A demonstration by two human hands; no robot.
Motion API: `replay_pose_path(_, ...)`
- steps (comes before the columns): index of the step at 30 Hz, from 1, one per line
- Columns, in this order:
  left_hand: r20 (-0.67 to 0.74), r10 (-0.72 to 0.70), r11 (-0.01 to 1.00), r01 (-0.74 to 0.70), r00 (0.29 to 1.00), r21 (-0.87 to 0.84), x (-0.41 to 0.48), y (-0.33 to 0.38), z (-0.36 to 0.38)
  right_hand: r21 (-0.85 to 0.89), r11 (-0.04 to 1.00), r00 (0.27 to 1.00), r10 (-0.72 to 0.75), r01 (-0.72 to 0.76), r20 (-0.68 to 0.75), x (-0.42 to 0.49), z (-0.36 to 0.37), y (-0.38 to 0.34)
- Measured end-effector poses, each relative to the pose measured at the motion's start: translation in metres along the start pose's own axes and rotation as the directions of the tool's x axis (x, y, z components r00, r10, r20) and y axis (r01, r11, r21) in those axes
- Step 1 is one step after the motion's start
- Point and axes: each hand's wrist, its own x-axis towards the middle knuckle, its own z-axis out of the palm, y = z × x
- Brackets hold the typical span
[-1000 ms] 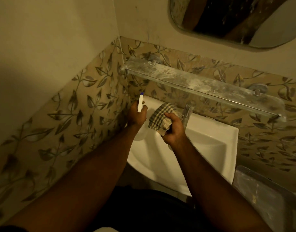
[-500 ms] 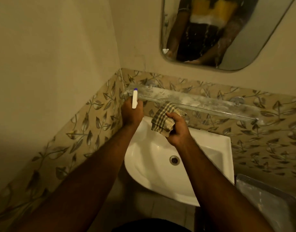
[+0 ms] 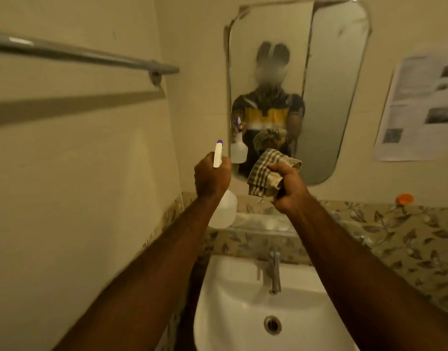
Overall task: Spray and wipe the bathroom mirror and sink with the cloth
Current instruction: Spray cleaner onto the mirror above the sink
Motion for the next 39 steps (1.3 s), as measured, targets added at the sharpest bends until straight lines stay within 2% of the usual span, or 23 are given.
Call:
replay_pose_path(8, 0.015, 0.116, 0.991, -0.115, 0.993, -0.071, 0.023, 0.086, 0.008, -0.026, 0.992, 0.993, -0.121, 0.121, 0.006, -0.028, 0.025, -0.070)
replay_pose_path(14, -0.061, 0.058, 0.994, -0.063, 0.996, -0.093, 0.025, 0.116, 0.017, -0.066, 0.988, 0.990, -0.140, 0.142, 0.027, -0.034, 0.021, -0.102)
replay_pose_path(17, -0.055, 0.030, 0.998, -0.033, 0.998, -0.051, 0.021, 0.115, 0.024, -0.071, 0.987, 0.989, -0.142, 0.143, 0.029, -0.032, 0.015, -0.110)
replay_pose_path(22, -0.016, 0.040, 0.996, -0.041, 0.999, -0.074, 0.009, 0.107, 0.043, -0.082, 0.987, 0.990, -0.141, 0.142, 0.016, -0.026, -0.007, -0.115)
replay_pose_path(26, 0.060, 0.053, 0.994, -0.047, 0.997, -0.096, -0.008, 0.096, 0.067, -0.101, 0.987, 0.991, -0.129, 0.126, -0.027, -0.019, -0.030, -0.117)
replay_pose_path(30, 0.078, 0.017, 0.994, -0.009, 0.997, -0.105, -0.022, 0.089, 0.090, -0.110, 0.986, 0.987, -0.136, 0.126, -0.082, -0.015, -0.051, -0.116)
replay_pose_path(35, 0.118, 0.081, 0.996, -0.075, 0.990, -0.053, -0.040, 0.080, 0.110, -0.131, 0.983, 0.982, -0.146, 0.130, -0.118, -0.009, -0.070, -0.113)
replay_pose_path(39, 0.150, 0.066, 0.997, -0.060, 0.986, -0.043, -0.053, 0.068, 0.121, -0.140, 0.983, 0.980, -0.141, 0.121, -0.143, -0.006, -0.082, -0.106)
